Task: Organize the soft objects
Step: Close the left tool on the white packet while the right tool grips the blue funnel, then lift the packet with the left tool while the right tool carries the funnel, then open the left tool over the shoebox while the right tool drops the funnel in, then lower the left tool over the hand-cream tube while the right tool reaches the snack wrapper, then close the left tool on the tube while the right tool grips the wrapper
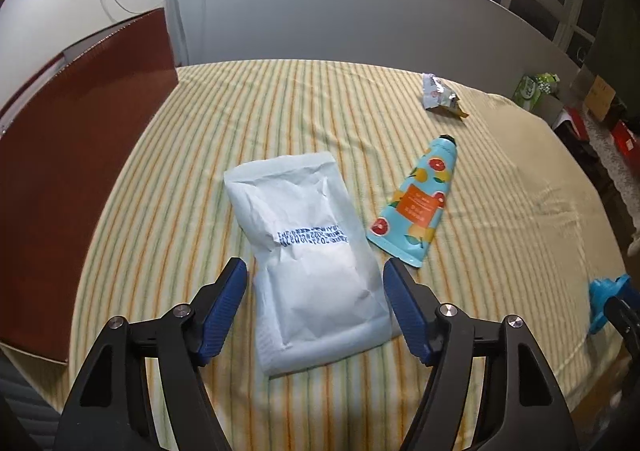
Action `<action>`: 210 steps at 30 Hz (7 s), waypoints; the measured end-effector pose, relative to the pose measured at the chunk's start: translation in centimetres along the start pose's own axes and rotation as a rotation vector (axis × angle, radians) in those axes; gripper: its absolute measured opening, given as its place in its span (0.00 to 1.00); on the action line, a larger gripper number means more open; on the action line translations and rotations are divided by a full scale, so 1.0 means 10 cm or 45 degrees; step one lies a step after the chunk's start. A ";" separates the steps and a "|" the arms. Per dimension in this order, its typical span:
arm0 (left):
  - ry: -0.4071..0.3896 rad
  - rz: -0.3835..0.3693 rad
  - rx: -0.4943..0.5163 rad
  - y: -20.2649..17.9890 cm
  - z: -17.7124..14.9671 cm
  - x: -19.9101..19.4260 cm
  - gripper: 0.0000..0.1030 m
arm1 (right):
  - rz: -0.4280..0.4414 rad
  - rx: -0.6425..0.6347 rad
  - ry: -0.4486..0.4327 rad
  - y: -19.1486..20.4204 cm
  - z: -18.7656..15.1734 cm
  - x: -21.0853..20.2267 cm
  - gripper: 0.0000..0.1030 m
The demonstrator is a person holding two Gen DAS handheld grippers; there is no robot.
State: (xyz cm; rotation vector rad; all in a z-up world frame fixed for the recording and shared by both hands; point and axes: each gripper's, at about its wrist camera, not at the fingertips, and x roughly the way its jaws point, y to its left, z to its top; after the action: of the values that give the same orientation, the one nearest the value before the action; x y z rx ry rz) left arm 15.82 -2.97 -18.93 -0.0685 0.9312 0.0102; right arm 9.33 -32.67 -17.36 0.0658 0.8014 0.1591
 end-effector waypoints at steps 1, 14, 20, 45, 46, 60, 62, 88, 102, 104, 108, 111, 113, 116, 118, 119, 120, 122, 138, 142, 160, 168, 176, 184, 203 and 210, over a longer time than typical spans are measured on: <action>-0.003 0.020 0.000 0.01 0.01 0.01 0.68 | -0.005 -0.011 0.003 0.02 0.00 0.01 0.88; -0.057 0.014 -0.012 0.17 0.03 0.03 0.68 | -0.080 -0.097 0.088 0.03 -0.05 0.25 0.88; -0.073 -0.013 -0.048 0.28 0.04 0.02 0.53 | -0.054 -0.094 0.078 -0.01 -0.04 0.22 0.69; -0.088 -0.088 -0.091 0.41 -0.03 -0.05 0.45 | 0.062 -0.036 0.037 -0.08 0.03 0.08 0.45; -0.091 -0.082 -0.087 0.40 -0.03 -0.04 0.45 | 0.063 -0.049 0.043 -0.07 0.03 0.10 0.47; -0.152 -0.141 -0.103 0.41 0.00 -0.27 0.45 | 0.034 -0.049 -0.058 -0.09 0.14 -0.11 0.45; -0.163 -0.148 -0.101 0.41 0.00 -0.32 0.45 | 0.034 -0.058 -0.075 -0.07 0.17 -0.15 0.45; -0.369 -0.064 -0.177 1.56 0.75 -1.22 0.45 | 0.527 -0.420 -0.193 1.93 1.79 -0.14 0.45; -0.304 0.147 -0.137 2.03 1.08 -0.92 0.45 | 0.824 -0.478 0.013 3.57 2.35 0.72 0.45; -0.288 0.157 -0.140 2.08 1.12 -0.87 0.45 | 0.831 -0.486 0.057 3.75 2.36 0.92 0.45; -0.261 0.167 -0.158 2.17 1.19 -0.74 0.45 | 0.840 -0.491 0.116 3.98 2.35 1.21 0.45; -0.240 0.182 -0.149 2.18 1.23 -0.64 0.45 | 0.835 -0.501 0.153 4.11 2.35 1.43 0.45; -0.230 0.187 -0.152 2.21 1.25 -0.58 0.45 | 0.834 -0.497 0.175 4.14 2.34 1.54 0.45; -0.207 0.184 -0.175 2.26 1.28 -0.49 0.45 | 0.833 -0.475 0.209 4.17 2.34 1.71 0.45; -0.191 0.163 -0.189 2.28 1.29 -0.46 0.45 | 0.839 -0.466 0.238 4.20 2.33 1.82 0.46; -0.190 0.164 -0.189 2.28 1.30 -0.46 0.45 | 0.837 -0.462 0.250 4.21 2.32 1.88 0.46; -0.189 0.163 -0.187 2.28 1.31 -0.46 0.47 | 0.838 -0.458 0.257 4.21 2.33 1.91 0.46; -0.184 0.163 -0.186 2.29 1.30 -0.47 0.49 | 0.839 -0.452 0.270 4.22 2.32 1.96 0.49; -0.170 0.132 -0.277 2.35 1.29 -0.54 0.62 | 0.823 -0.432 0.247 4.19 2.38 1.85 0.64; -0.198 0.118 -0.265 2.27 1.28 -0.67 0.62 | 0.813 -0.447 0.217 4.11 2.39 1.69 0.64; -0.305 -0.144 -0.128 1.18 0.95 -1.12 0.62 | 0.717 -0.234 0.058 2.00 2.18 0.54 0.68; -0.215 -0.254 0.034 0.41 0.90 -0.75 0.62 | 0.547 -0.081 0.048 0.87 1.98 0.56 0.68; -0.105 -0.313 0.207 -0.25 0.80 -0.32 0.62 | 0.502 -0.075 0.121 0.58 1.91 0.96 0.68; -0.021 -0.300 0.320 -0.61 0.75 0.09 0.62 | 0.440 -0.208 0.199 0.85 1.97 1.57 0.68; 0.034 -0.302 0.373 -0.86 0.70 0.59 0.58 | 0.282 -0.360 0.267 1.11 1.93 2.31 0.68; 0.008 -0.264 0.419 -0.98 0.68 0.69 0.48 | 0.249 -0.408 0.262 1.17 1.88 2.38 0.68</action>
State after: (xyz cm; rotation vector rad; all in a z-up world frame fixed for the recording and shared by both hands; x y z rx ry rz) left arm 25.78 -12.41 -19.84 0.1408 0.9184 -0.3346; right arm 37.76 -17.09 -19.80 -0.1785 0.9654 0.4833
